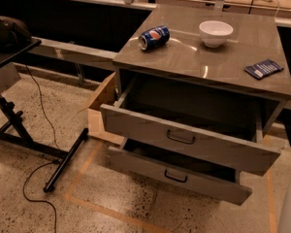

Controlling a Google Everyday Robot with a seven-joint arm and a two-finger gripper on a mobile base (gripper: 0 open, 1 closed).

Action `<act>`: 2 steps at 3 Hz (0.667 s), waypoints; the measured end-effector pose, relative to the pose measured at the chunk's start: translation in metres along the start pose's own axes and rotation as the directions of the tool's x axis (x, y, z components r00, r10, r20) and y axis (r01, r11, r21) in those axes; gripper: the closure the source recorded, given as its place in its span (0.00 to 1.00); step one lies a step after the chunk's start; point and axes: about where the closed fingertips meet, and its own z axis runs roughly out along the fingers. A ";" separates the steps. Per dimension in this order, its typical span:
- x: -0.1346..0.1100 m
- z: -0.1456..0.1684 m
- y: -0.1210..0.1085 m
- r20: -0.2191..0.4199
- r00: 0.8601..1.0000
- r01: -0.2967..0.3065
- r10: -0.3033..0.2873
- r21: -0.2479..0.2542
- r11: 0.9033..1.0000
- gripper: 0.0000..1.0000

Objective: Place rxbar blueberry into white bowl

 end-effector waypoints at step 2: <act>-0.008 0.013 -0.010 0.197 0.980 -0.036 0.026 0.050 0.998 0.00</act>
Offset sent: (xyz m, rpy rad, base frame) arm 0.0374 -0.0217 0.0276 0.3663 -0.0692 -0.0261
